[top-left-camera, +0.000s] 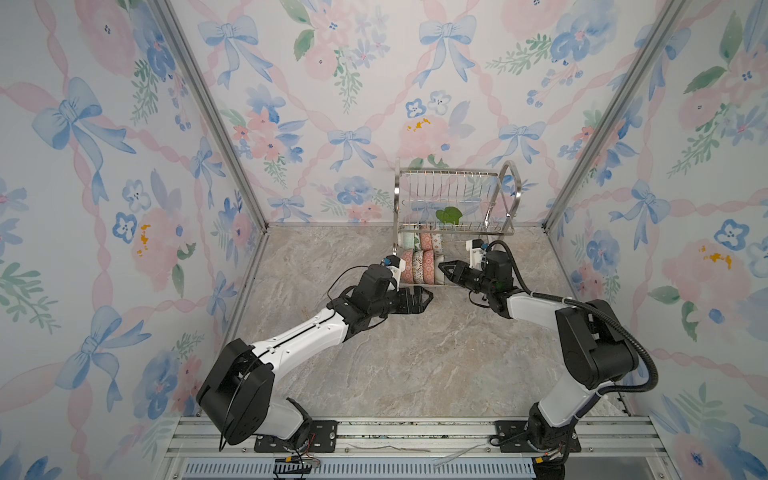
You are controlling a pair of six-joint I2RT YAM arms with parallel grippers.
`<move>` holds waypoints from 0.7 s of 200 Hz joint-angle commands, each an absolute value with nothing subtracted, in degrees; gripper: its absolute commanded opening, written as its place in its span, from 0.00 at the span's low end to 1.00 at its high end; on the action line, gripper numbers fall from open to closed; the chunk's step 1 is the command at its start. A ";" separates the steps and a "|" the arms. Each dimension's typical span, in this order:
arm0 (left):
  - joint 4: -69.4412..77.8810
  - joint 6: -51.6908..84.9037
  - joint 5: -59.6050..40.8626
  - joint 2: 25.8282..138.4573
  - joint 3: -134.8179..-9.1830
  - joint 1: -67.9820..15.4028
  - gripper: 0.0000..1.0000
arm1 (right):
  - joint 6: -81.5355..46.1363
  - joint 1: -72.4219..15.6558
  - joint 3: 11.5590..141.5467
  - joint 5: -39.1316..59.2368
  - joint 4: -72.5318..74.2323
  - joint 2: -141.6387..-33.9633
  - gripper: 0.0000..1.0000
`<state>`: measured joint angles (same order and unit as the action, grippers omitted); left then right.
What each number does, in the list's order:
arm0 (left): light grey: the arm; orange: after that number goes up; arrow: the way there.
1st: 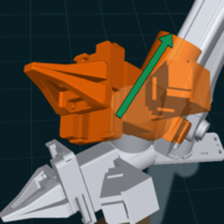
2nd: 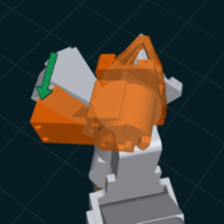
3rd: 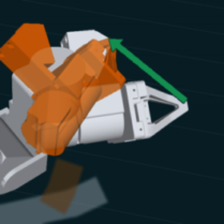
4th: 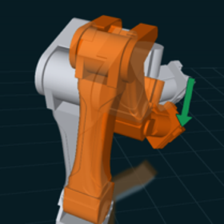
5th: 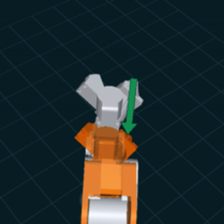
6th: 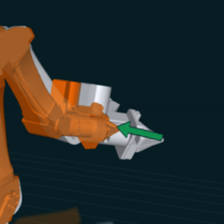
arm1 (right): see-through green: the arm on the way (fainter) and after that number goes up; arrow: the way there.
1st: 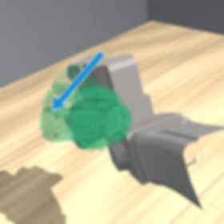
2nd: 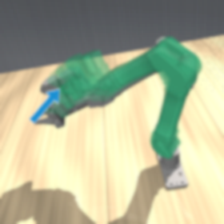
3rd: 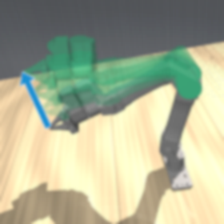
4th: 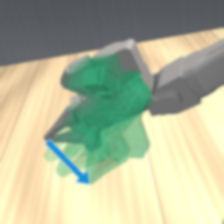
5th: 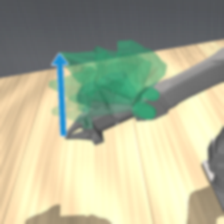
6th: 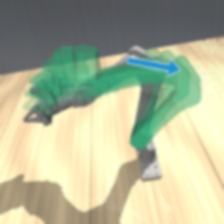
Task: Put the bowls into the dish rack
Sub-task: 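Lower the flower-shaped bowl into the rack slot beside the leaf-print bowl, then open the right gripper and draw back from the rack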
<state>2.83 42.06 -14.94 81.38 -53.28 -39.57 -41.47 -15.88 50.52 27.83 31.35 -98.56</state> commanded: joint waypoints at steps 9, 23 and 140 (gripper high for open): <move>1.76 41.22 -13.65 80.26 -55.11 -38.89 0.98 | -40.28 -15.47 49.40 27.60 30.25 -96.29 0.39; 1.54 41.09 -13.49 79.84 -55.02 -38.60 0.98 | -40.10 -15.47 48.97 27.47 30.07 -95.66 0.40; -1.09 33.09 -0.15 74.24 -54.80 -28.74 0.98 | -28.02 -15.47 44.40 19.08 9.73 -79.24 0.59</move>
<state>0.51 38.33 -9.56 76.18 -53.28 -30.20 -33.17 -15.79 46.02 23.14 19.20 -83.72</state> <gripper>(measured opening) 0.980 0.538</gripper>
